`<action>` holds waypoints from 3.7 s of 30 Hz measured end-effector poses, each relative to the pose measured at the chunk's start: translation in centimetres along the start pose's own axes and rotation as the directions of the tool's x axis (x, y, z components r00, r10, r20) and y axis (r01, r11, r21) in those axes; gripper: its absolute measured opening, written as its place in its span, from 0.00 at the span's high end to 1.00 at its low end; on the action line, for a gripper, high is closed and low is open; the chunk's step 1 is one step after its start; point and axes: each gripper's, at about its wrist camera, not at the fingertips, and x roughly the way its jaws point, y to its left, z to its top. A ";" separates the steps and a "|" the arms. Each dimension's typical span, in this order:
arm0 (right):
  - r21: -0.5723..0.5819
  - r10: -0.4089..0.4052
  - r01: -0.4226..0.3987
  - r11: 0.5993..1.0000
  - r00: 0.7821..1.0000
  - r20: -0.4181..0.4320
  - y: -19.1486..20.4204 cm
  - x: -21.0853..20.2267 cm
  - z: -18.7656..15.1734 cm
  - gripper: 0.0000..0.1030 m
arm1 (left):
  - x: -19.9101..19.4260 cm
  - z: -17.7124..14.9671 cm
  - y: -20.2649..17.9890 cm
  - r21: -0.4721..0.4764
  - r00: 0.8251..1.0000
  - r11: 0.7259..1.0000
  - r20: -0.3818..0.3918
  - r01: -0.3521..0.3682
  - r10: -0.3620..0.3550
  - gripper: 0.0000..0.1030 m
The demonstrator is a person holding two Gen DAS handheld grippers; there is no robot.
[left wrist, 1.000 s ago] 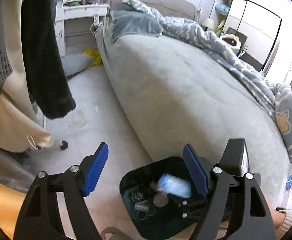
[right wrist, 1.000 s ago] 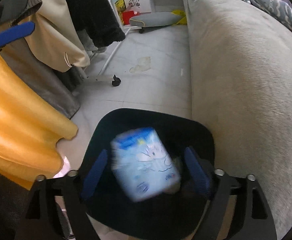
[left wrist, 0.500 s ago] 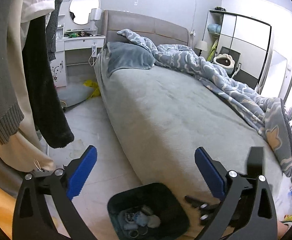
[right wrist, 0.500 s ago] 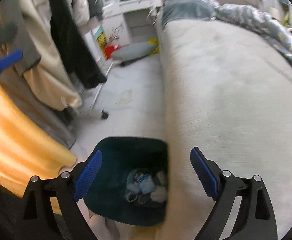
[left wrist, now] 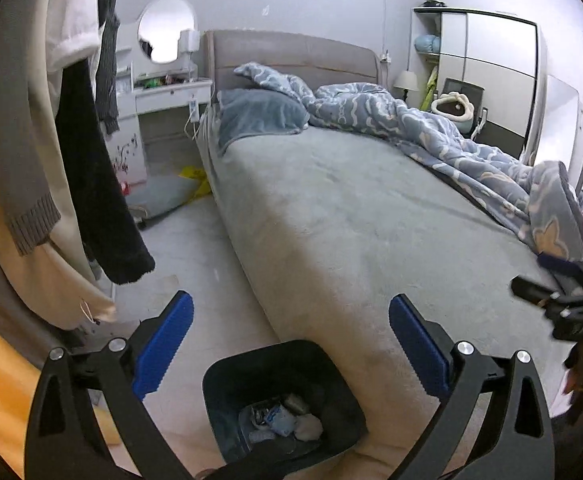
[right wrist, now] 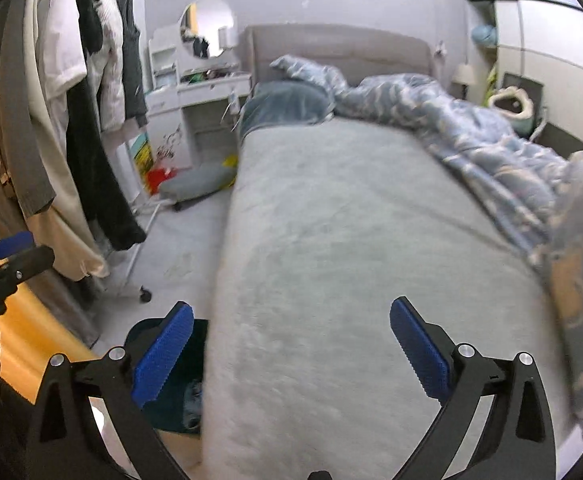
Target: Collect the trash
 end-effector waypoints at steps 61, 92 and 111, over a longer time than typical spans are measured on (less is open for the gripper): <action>0.092 0.060 -0.065 0.994 0.997 0.057 -8.2 -12.6 -4.3 0.03 | -3.1 -5.1 -1.7 -0.098 0.996 0.994 -0.078 -0.040 0.033 0.03; 0.092 0.060 -0.066 0.994 0.997 0.057 -8.2 -12.6 -4.3 0.03 | -3.0 -5.1 -1.7 -0.104 0.996 0.994 -0.082 -0.045 0.036 0.03; 0.093 0.060 -0.065 0.994 0.997 0.056 -8.1 -12.6 -4.2 0.03 | -2.9 -5.4 -1.7 -0.108 0.996 0.993 -0.085 -0.050 0.041 0.03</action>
